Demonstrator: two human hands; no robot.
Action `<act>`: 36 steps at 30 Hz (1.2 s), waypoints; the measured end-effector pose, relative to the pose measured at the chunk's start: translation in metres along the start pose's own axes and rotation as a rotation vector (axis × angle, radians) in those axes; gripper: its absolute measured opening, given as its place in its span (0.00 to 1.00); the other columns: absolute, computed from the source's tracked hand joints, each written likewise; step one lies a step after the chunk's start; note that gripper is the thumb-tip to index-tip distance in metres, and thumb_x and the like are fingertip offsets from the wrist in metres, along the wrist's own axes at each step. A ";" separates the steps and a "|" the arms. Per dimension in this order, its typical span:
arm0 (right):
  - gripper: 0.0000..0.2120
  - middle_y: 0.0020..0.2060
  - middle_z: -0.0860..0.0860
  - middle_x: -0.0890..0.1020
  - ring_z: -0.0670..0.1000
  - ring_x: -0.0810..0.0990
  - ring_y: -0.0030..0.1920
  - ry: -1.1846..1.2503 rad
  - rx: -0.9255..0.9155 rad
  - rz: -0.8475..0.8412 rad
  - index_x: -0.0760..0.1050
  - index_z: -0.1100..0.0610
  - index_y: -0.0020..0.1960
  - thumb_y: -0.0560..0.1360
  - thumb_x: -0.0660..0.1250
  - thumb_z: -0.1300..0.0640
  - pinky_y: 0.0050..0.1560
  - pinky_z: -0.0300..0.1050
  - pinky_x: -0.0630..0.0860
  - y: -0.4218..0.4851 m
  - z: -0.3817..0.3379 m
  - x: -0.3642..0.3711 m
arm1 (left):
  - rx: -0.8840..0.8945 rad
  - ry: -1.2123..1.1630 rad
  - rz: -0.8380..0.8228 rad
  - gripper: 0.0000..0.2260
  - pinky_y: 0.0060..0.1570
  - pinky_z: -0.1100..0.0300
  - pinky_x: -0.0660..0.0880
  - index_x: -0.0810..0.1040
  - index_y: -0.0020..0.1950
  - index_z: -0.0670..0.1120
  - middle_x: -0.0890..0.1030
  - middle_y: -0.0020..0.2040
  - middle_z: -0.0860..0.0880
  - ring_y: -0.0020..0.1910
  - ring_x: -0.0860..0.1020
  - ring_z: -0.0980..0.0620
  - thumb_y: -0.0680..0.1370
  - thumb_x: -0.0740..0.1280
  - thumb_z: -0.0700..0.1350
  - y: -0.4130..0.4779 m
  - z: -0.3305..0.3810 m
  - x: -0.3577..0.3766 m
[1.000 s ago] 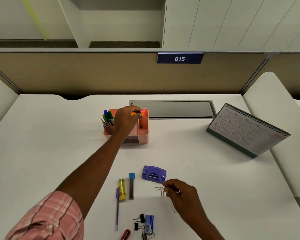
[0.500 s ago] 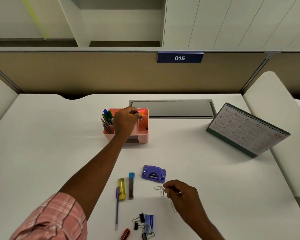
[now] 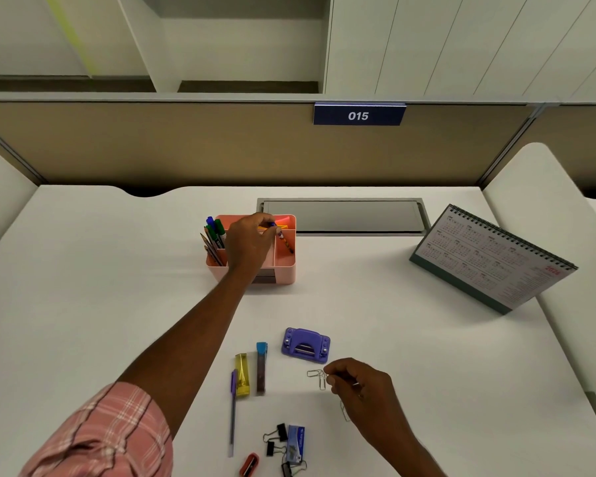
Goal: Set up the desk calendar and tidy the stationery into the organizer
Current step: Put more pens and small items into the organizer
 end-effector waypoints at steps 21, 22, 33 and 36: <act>0.08 0.45 0.37 0.85 0.44 0.85 0.48 -0.017 0.008 -0.018 0.81 0.42 0.52 0.79 0.71 0.56 0.48 0.37 0.81 0.001 0.006 0.006 | 0.007 -0.018 0.000 0.21 0.57 0.51 0.81 0.83 0.66 0.48 0.85 0.62 0.47 0.59 0.83 0.46 0.76 0.77 0.56 -0.003 -0.003 -0.011; 0.08 0.45 0.38 0.85 0.44 0.85 0.48 -0.016 0.008 -0.020 0.81 0.42 0.52 0.79 0.71 0.56 0.50 0.37 0.81 0.002 0.006 0.007 | 0.015 -0.042 0.000 0.20 0.58 0.51 0.81 0.84 0.64 0.48 0.86 0.61 0.48 0.58 0.83 0.47 0.76 0.77 0.55 -0.009 -0.001 -0.013; 0.09 0.47 0.39 0.84 0.41 0.84 0.49 -0.047 0.011 -0.100 0.81 0.44 0.55 0.80 0.70 0.57 0.55 0.38 0.81 0.005 0.000 0.040 | -0.142 -0.152 -0.135 0.12 0.50 0.60 0.80 0.84 0.60 0.51 0.84 0.51 0.57 0.50 0.81 0.57 0.77 0.76 0.51 -0.199 -0.039 -0.037; 0.08 0.48 0.40 0.85 0.41 0.84 0.49 -0.039 0.006 -0.102 0.81 0.45 0.55 0.80 0.70 0.57 0.55 0.38 0.81 0.005 0.003 0.045 | -0.260 -0.109 -0.142 0.07 0.50 0.59 0.81 0.85 0.57 0.51 0.83 0.50 0.58 0.48 0.81 0.60 0.80 0.73 0.45 -0.251 -0.060 -0.050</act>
Point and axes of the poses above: each hand's wrist, its own y-axis towards the middle knuckle, its own x-axis out of the palm, z = x × y, the point moved 7 cm from there along y, towards the middle knuckle
